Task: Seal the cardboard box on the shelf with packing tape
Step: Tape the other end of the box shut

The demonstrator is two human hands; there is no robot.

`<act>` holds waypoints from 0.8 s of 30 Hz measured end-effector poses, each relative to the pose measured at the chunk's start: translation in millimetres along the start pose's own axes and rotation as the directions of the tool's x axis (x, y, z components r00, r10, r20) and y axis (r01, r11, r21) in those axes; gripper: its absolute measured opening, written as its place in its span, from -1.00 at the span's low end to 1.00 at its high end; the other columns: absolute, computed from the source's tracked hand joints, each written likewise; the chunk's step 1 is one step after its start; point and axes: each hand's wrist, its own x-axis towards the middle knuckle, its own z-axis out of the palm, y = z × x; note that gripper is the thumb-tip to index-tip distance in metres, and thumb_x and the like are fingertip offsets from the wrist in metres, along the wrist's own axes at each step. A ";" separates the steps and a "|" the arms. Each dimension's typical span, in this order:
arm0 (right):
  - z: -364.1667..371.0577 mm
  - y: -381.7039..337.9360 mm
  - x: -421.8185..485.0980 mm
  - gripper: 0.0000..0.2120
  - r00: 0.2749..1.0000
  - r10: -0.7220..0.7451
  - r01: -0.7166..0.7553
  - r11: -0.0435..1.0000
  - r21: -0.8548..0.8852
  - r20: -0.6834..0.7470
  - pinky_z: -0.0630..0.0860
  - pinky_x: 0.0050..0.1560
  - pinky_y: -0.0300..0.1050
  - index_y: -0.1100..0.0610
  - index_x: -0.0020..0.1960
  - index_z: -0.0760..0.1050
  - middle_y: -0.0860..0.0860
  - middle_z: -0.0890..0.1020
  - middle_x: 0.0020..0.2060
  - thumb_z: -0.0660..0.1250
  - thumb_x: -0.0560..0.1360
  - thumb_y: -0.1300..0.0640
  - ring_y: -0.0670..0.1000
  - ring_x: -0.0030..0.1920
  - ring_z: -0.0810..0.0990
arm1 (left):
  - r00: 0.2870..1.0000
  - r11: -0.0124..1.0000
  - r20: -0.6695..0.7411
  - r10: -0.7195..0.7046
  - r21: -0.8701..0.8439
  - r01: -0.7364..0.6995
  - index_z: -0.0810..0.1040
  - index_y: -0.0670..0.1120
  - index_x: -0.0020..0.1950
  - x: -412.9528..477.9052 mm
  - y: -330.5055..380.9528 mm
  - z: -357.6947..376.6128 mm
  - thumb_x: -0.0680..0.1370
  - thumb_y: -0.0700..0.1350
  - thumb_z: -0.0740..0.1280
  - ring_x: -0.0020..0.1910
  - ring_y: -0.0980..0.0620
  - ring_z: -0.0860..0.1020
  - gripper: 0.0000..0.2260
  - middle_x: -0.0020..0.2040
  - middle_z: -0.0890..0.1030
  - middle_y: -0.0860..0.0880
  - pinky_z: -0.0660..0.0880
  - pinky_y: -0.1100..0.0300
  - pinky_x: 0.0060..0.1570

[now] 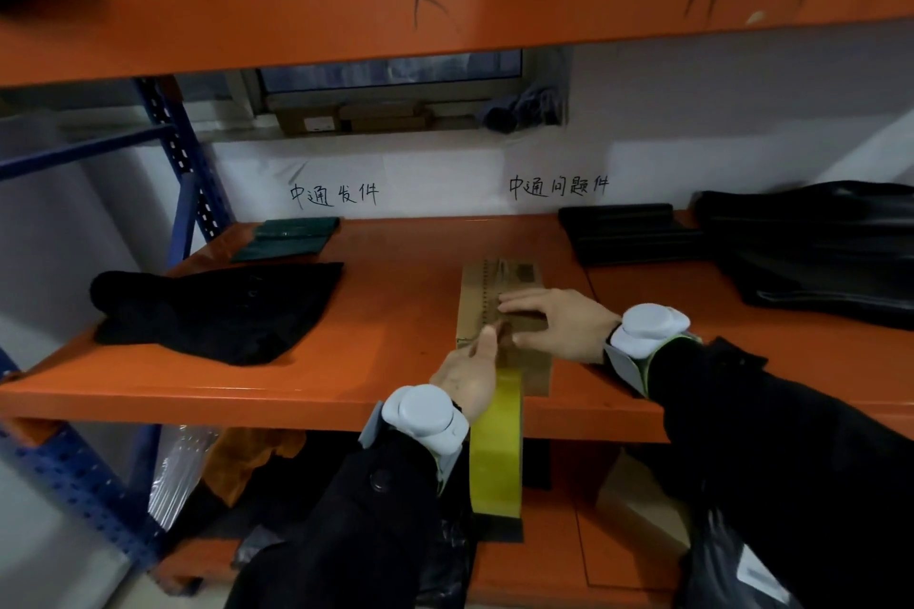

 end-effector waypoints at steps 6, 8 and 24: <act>8.4 -4.4 -5.9 -0.53 0.990 0.055 -0.042 0.994 0.101 -0.129 0.25 0.46 -0.18 -0.04 0.33 0.55 -0.15 0.48 0.39 0.43 0.45 -0.12 -0.11 0.43 0.38 | 0.999 0.998 0.013 0.034 0.046 -0.035 0.40 0.18 0.48 -0.1 2.5 -3.8 0.64 0.28 -0.16 0.47 -0.11 0.34 -0.46 0.50 0.39 -0.09 0.24 0.13 0.30; 9.7 -2.7 -6.5 -0.51 0.990 0.069 -0.055 0.992 0.115 -0.122 0.25 0.47 -0.17 -0.05 0.34 0.54 -0.17 0.47 0.39 0.44 0.44 -0.15 -0.11 0.43 0.37 | 0.999 0.997 0.020 0.042 0.066 -0.043 0.38 0.21 0.48 -0.6 2.3 -1.7 0.65 0.27 -0.16 0.48 -0.09 0.33 -0.48 0.51 0.38 -0.06 0.23 0.15 0.29; 10.6 -11.6 -12.9 -0.47 0.996 0.038 -0.038 0.999 0.005 -0.084 0.11 0.47 -0.22 0.03 0.47 0.39 -0.12 0.35 0.48 0.36 0.53 -0.04 -0.06 0.52 0.23 | 0.998 0.997 -0.027 0.053 0.054 -0.051 0.30 0.32 0.49 4.6 -7.6 1.5 0.65 0.27 -0.20 0.50 -0.09 0.31 -0.52 0.53 0.35 0.00 0.18 0.18 0.37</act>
